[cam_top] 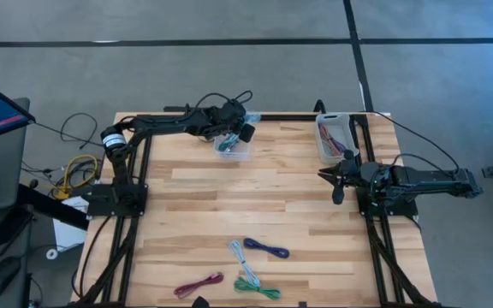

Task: Pick & Place USB Port
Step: Put the top light blue charger cable into the transparent bin, then put the black red charger cable into the transparent bin

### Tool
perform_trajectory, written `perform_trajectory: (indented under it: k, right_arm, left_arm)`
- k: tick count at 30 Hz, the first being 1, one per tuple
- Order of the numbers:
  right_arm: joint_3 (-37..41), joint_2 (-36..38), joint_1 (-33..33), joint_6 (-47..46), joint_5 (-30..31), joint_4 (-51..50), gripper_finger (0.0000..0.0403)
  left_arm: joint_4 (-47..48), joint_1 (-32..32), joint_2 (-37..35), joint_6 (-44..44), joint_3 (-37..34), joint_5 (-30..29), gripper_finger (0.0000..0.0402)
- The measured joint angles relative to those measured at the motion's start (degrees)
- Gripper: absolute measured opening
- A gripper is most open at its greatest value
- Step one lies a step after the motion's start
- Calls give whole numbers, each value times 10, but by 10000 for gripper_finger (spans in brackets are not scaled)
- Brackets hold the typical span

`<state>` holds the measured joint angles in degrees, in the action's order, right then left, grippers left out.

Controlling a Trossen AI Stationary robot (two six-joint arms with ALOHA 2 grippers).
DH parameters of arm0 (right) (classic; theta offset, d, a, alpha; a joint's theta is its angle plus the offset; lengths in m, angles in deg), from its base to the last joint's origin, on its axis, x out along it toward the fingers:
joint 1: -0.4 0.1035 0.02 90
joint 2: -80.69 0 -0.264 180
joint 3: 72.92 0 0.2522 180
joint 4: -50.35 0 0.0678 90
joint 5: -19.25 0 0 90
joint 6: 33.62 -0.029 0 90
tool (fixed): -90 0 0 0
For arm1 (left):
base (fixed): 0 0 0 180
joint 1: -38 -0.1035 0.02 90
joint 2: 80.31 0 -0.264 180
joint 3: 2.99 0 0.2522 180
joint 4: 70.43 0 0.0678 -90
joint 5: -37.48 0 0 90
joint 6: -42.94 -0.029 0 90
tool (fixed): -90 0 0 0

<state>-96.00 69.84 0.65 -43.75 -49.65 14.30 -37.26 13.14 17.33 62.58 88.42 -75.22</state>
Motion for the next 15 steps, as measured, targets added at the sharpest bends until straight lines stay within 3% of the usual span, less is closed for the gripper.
perform_trajectory:
  k: [9,15]
  right_arm:
    - [0,0,0,0,0,0,58]
    - [0,0,0,0,0,0,58]
  left_arm:
    - [-39,-10,0,-7,0,6,106]
    - [-88,-6,-11,-32,0,111,99]
